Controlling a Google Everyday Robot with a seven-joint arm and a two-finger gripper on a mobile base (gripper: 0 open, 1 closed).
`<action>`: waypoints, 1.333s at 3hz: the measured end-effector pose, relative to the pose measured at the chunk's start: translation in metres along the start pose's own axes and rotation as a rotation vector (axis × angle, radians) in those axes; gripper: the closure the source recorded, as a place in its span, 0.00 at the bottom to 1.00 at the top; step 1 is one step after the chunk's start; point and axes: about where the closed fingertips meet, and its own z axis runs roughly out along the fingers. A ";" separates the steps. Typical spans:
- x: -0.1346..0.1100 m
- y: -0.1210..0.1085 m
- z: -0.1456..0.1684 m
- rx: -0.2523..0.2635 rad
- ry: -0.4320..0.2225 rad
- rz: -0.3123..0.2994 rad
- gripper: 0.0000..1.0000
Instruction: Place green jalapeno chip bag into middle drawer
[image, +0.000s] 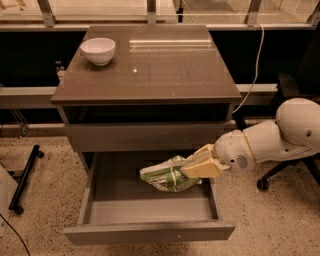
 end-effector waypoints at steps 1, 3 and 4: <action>0.003 -0.002 0.003 0.001 0.000 0.005 1.00; 0.041 -0.029 0.048 -0.019 -0.021 0.051 1.00; 0.073 -0.052 0.084 -0.049 -0.047 0.102 1.00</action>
Offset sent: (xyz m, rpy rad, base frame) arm 0.0098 0.0047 -0.0508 -0.0045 0.0365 -0.0376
